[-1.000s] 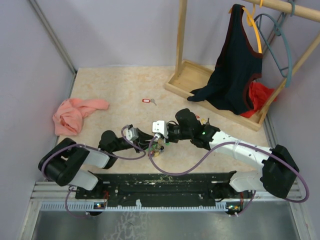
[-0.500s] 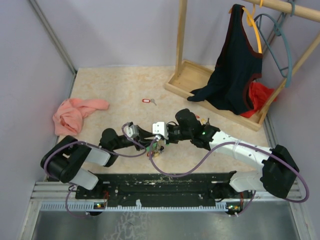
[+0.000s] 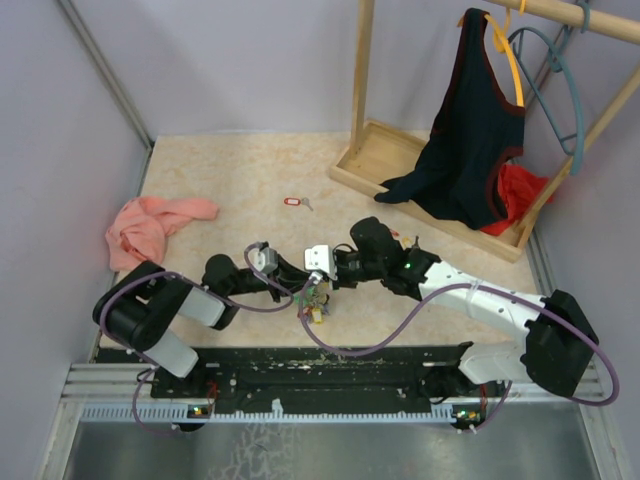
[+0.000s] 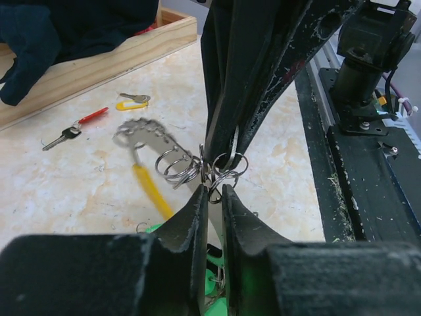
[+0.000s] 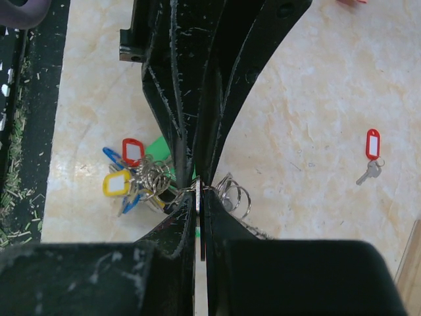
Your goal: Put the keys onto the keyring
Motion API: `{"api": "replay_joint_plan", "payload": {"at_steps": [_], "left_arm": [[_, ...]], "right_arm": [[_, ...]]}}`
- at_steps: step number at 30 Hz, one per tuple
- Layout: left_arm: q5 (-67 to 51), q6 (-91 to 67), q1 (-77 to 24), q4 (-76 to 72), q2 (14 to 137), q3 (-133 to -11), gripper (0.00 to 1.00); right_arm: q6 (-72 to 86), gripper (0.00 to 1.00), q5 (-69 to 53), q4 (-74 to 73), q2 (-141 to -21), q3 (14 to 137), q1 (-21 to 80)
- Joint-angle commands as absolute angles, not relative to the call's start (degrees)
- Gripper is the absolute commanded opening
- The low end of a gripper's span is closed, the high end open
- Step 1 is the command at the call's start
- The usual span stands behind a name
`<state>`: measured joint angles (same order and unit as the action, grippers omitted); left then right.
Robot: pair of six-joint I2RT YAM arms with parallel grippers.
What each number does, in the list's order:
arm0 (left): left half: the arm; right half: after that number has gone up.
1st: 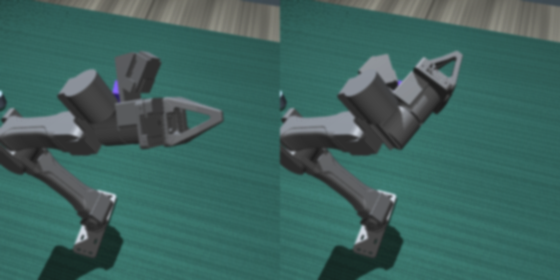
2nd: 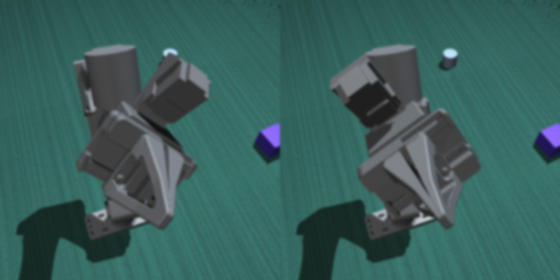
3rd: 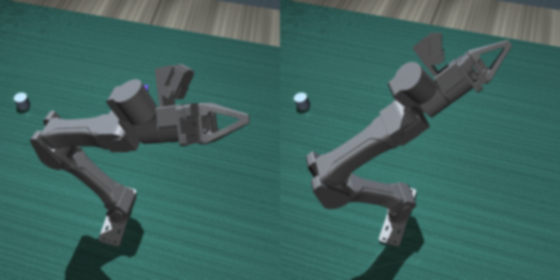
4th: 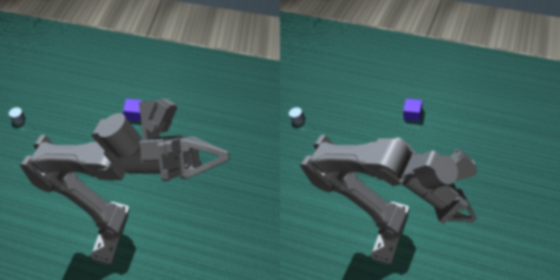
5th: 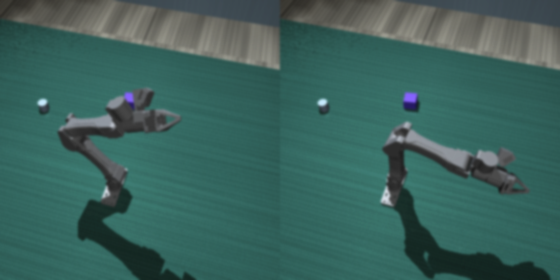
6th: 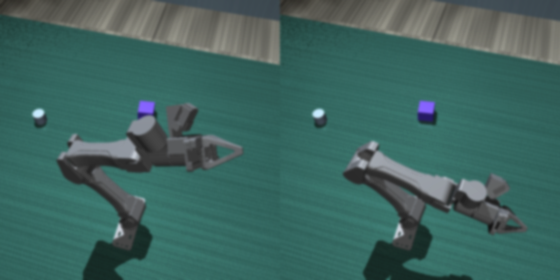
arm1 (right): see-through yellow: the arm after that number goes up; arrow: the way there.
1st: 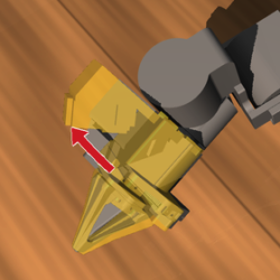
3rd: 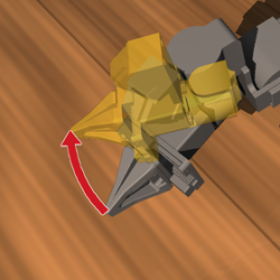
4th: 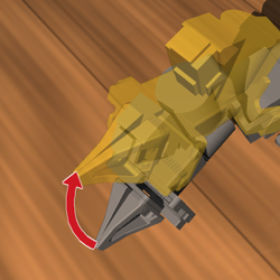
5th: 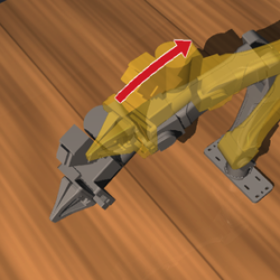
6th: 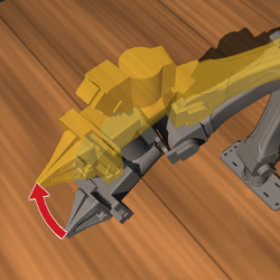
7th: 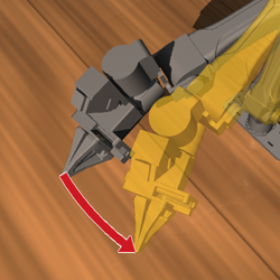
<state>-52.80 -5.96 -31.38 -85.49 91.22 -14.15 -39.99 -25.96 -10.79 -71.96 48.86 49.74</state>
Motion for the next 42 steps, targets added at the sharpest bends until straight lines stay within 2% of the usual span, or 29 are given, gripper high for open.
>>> {"api": "replay_joint_plan", "payload": {"at_steps": [1, 2, 4, 13, 20, 42], "left_arm": [[-55.32, -7.11, -31.14, -88.68, 90.88, -14.63, 0.13], [-54.91, -7.12, -31.05, -88.78, 90.62, -14.41, 0.05], [-53.97, -7.04, -30.94, -89.11, 90.17, -13.89, 0.0], [-45.4, -10.87, -30.85, -94.84, 88.53, -10.69, 0.0], [-40.28, -14.08, -31.18, -101.87, 89.21, -9.0, 0.0], [-35.31, -9.25, -33.74, -102.48, 86.16, -7.18, 0.0]], "right_arm": [[-40.8, 0.0, -26.15, -7.82, -69.61, 52.48, 50.01], [-40.86, 0.0, -25.38, -8.06, -69.54, 52.53, 50.01], [-40.17, 0.0, -24.0, -8.48, -69.29, 52.55, 50.02], [-32.25, 0.0, -16.29, -9.7, -66.67, 49.77, 51.9], [-25.95, 0.0, -15.76, -5.65, -66.22, 45.46, 52.65], [-19.14, 0.0, -14.05, -4.78, -73.14, 43.73, 52.77]]}}
